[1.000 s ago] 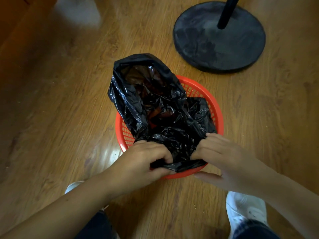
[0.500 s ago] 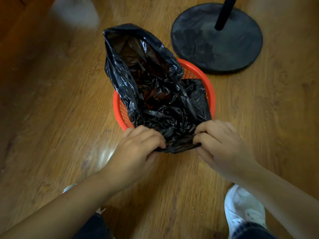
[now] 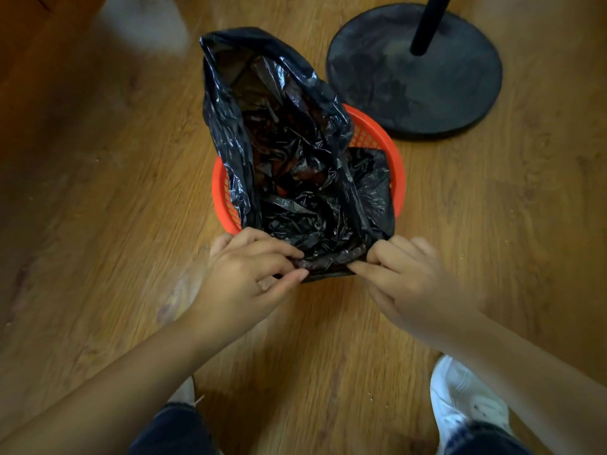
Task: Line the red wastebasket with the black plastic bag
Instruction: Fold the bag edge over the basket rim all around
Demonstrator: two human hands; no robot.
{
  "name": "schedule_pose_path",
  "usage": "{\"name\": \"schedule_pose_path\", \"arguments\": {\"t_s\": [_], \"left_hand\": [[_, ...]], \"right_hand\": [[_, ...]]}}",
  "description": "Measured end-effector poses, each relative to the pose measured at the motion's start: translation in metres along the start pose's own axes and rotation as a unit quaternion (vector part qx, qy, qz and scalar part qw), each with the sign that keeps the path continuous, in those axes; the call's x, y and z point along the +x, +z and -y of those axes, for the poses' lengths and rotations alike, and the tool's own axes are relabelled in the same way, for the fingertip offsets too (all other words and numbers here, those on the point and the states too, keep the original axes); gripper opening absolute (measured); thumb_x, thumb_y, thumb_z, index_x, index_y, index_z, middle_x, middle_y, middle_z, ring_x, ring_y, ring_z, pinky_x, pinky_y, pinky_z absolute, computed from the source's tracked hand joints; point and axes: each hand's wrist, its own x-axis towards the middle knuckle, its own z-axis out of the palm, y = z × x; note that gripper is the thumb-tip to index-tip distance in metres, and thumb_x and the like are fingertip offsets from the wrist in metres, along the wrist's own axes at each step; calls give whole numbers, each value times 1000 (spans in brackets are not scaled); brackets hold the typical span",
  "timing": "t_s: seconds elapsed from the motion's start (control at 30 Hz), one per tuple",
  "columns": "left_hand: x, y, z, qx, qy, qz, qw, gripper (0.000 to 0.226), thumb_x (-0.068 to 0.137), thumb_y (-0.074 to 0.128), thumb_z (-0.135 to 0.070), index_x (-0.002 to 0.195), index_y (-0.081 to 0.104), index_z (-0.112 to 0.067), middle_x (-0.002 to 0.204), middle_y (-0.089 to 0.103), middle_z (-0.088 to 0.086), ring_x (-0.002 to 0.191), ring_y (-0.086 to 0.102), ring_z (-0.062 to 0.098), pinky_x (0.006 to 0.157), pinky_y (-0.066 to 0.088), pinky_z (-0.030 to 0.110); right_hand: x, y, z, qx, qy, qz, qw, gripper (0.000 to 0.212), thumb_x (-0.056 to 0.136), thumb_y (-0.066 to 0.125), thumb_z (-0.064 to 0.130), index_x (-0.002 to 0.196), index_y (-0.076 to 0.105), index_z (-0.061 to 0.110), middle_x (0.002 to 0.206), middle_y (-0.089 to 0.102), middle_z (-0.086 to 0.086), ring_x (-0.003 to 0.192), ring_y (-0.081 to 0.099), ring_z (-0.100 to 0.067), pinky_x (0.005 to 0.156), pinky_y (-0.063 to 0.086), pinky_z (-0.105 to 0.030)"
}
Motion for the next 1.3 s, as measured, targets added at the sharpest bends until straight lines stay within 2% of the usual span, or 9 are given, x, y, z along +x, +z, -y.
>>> {"name": "schedule_pose_path", "arguments": {"t_s": [0.17,0.33,0.5,0.67,0.87,0.97,1.13,1.23,1.3], "left_hand": [[5,7,-3,42,-16,-1,999,15,70,62,-31,71,57,-17,84,67,-10,84,56,11,76,31,37],[10,9,0,73,19,28,997,17,68,64,-19,84,62,-20,81,64,-12,82,45,6,69,28,36],[10,5,4,75,33,30,996,12,70,62,-16,81,65,-21,80,66,-10,81,47,7,67,28,35],[8,-12,19,78,41,15,996,16,69,63,-11,82,66,-19,84,68,-8,88,50,10,76,31,39],[11,-20,29,97,13,-1,995,21,64,59,-2,78,65,-16,82,67,-6,90,49,12,82,26,32],[13,-25,25,145,26,4,989,15,67,58,-14,80,65,-16,84,67,-4,94,46,15,86,25,33],[13,-15,-5,194,73,24,978,35,70,55,-46,90,66,-20,94,66,-4,92,53,20,75,31,36],[18,3,-18,132,64,48,988,30,78,56,-37,94,65,-14,92,67,2,87,58,24,75,38,34],[19,11,-18,92,45,58,993,24,77,66,-24,95,65,-9,91,67,8,85,59,28,75,47,41]], "right_hand": [[-1,-3,7,65,0,-37,997,20,81,51,4,91,68,7,77,63,-5,71,57,-22,63,40,-34],[20,1,15,69,-21,-40,997,25,81,58,9,106,61,8,98,65,-5,98,55,-17,82,41,-31],[33,6,3,6,-48,14,999,17,82,60,19,95,64,9,84,65,-4,80,60,-22,78,43,-35],[19,9,-13,-47,14,-60,997,8,77,60,10,81,66,10,77,66,-3,75,62,-23,79,34,-33],[14,10,-20,-93,58,-91,990,10,79,57,19,84,65,18,84,66,4,89,61,-17,101,17,-38],[17,9,-17,-90,64,-102,989,9,76,60,19,83,65,18,84,67,5,89,62,-17,93,21,-37],[24,11,-4,-76,61,-111,989,10,73,66,19,82,66,16,85,67,2,84,62,-19,78,25,-35],[26,13,4,-107,69,-126,984,15,70,70,24,81,66,15,81,64,-2,76,61,-21,73,26,-34],[24,14,4,-112,69,-132,982,17,71,70,27,81,65,14,77,63,-2,73,60,-21,72,26,-34]]}}
